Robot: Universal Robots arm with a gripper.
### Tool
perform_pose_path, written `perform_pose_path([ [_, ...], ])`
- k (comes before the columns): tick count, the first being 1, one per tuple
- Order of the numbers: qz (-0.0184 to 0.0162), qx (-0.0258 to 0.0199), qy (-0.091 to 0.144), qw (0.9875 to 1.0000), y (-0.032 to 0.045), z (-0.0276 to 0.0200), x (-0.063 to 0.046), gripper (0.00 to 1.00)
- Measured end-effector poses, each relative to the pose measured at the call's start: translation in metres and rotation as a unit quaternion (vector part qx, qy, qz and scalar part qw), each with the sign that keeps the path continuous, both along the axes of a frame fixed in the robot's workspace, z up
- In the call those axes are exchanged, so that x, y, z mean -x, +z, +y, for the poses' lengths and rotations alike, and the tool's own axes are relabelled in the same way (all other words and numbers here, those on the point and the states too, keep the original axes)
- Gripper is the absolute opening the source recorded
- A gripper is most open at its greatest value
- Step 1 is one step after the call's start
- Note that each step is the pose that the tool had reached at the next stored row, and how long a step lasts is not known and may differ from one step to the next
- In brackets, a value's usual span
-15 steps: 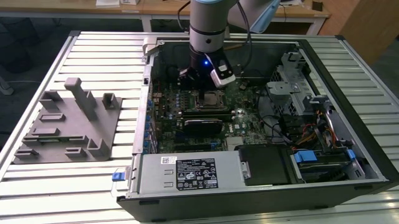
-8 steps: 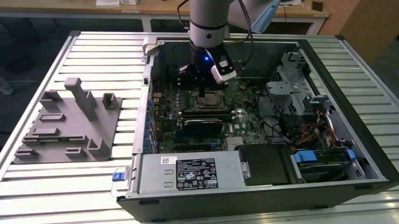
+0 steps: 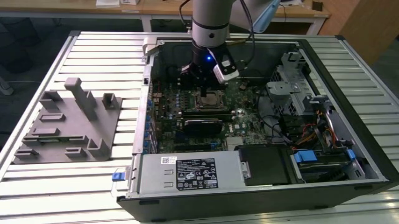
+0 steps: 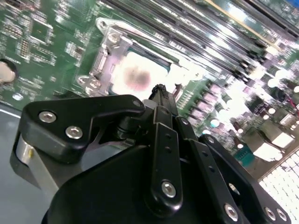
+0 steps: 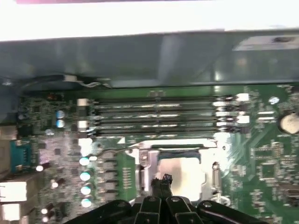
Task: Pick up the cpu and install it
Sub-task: 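Close the cpu cover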
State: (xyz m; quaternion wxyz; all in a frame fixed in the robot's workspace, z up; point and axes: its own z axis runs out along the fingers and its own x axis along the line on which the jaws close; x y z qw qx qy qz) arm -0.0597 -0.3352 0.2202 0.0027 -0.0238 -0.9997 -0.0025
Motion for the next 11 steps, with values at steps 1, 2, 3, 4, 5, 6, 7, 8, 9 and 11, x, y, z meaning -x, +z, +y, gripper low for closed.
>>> perform_pose_path([
  [1, 0.0000, 0.0000, 0.000, 1.0000, 0.0000, 0.0000, -0.004, 0.11],
  [2, 0.0000, 0.0000, 0.000, 1.0000, 0.0000, 0.0000, -0.008, 0.11],
  [3, 0.0000, -0.0001, 0.000, 1.0000, 0.0000, 0.0000, -0.011, 0.11],
  [4, 0.0000, -0.0001, 0.000, 1.0000, -0.0001, 0.0000, -0.014, 0.11],
  [5, 0.0000, 0.0000, 0.000, 1.0000, 0.0000, 0.0000, -0.016, 0.11],
  [6, 0.0000, -0.0001, 0.000, 1.0000, 0.0001, 0.0000, -0.016, 0.11],
  [7, 0.0001, 0.0000, 0.000, 1.0000, 0.0007, 0.0000, -0.016, 0.11],
  [8, 0.0000, -0.0001, 0.000, 1.0000, 0.0020, 0.0000, -0.016, 0.11],
  [9, 0.0000, -0.0001, 0.000, 1.0000, 0.0035, 0.0000, -0.016, 0.11],
  [11, 0.0001, 0.0000, 0.000, 1.0000, 0.0062, 0.0000, -0.016, 0.11],
])
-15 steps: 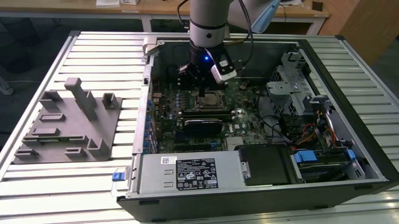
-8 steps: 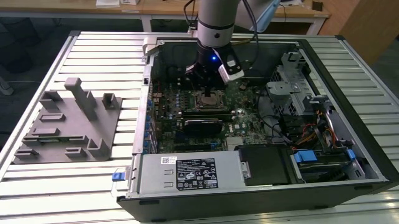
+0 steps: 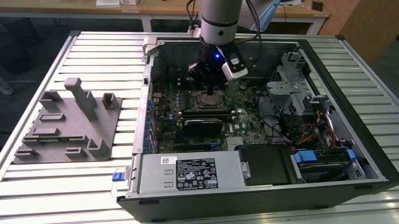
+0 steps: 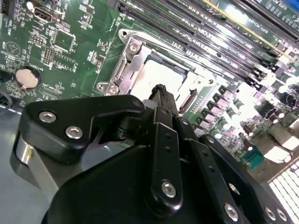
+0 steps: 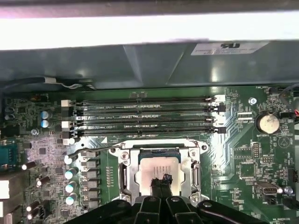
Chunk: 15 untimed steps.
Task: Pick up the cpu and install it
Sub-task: 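Close the cpu cover, then install the first cpu locking lever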
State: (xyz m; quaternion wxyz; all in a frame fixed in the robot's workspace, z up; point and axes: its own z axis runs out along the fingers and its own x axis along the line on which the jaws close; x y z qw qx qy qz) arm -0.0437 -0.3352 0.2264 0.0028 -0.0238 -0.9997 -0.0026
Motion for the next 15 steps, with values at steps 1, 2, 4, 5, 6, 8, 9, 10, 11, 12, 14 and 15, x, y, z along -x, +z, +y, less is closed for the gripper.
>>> perform_pose_path([
  [1, 0.0000, -0.0001, 0.000, 1.0000, 0.0004, 0.0000, 0.0000, 0.11],
  [2, -0.0001, -0.0001, 0.000, 1.0000, 0.0004, 0.0001, 0.0000, 0.11],
  [4, -0.0001, -0.0002, 0.000, 1.0000, 0.0004, 0.0000, 0.0000, 0.11],
  [5, 0.0000, -0.0001, 0.000, 1.0000, 0.0010, 0.0000, 0.0000, 0.11],
  [6, 0.0000, -0.0001, 0.000, 1.0000, 0.0016, 0.0000, 0.0000, 0.11],
  [8, 0.0000, -0.0001, 0.000, 1.0000, 0.0017, 0.0000, 0.0000, 0.11],
  [9, 0.0000, 0.0000, 0.000, 1.0000, 0.0017, 0.0000, 0.0000, 0.11],
  [10, 0.0000, 0.0000, 0.000, 1.0000, 0.0017, 0.0000, 0.0002, 0.11],
  [11, 0.0000, 0.0000, 0.000, 1.0000, 0.0017, 0.0000, 0.0007, 0.11],
  [12, 0.0000, 0.0000, 0.000, 1.0000, 0.0018, 0.0000, 0.0013, 0.11],
  [14, 0.0000, 0.0000, 0.000, 1.0000, 0.0017, 0.0000, 0.0030, 0.11],
  [15, 0.0000, 0.0000, 0.000, 1.0000, 0.0017, 0.0000, 0.0040, 0.11],
])
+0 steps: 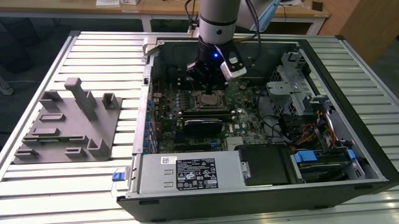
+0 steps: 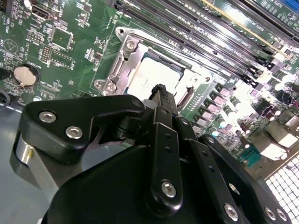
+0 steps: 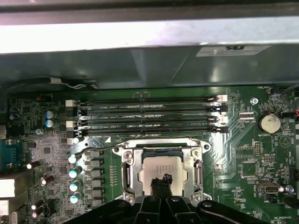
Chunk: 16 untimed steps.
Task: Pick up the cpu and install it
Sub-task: 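Install the first cpu locking lever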
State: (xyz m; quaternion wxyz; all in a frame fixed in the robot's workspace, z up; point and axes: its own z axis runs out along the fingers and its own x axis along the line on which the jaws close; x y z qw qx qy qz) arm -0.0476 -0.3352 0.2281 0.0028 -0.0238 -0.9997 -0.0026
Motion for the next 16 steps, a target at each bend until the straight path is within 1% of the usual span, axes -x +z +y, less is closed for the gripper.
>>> perform_pose_path([
  [16, 0.0000, 0.0000, 0.000, 1.0000, 0.0000, 0.0000, 0.017, 0.11],
])
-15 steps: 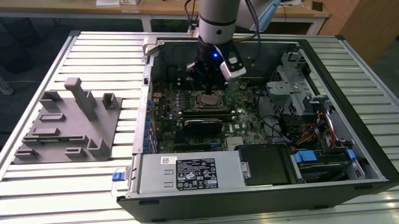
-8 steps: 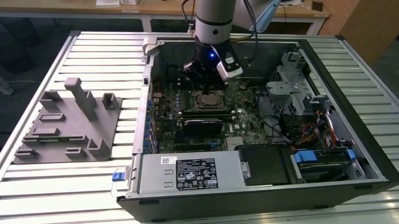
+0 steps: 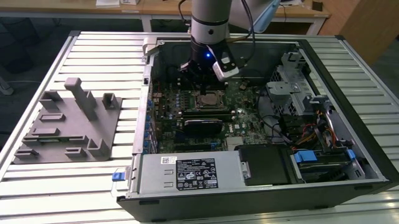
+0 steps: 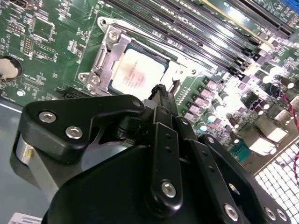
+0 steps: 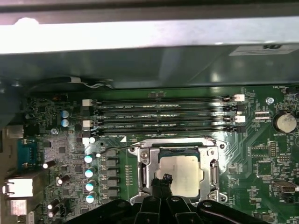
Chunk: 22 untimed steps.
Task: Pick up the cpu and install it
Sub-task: 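Install the first cpu locking lever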
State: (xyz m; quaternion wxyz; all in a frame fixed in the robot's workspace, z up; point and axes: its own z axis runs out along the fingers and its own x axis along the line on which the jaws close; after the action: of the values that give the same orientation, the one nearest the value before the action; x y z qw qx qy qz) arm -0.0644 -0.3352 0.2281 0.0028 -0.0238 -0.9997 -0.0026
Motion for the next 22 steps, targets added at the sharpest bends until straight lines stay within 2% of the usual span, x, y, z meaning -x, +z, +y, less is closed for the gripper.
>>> perform_pose_path([
  [22, 0.0000, 0.0000, 0.000, 1.0000, 0.0000, 0.0000, 0.023, 0.11],
])
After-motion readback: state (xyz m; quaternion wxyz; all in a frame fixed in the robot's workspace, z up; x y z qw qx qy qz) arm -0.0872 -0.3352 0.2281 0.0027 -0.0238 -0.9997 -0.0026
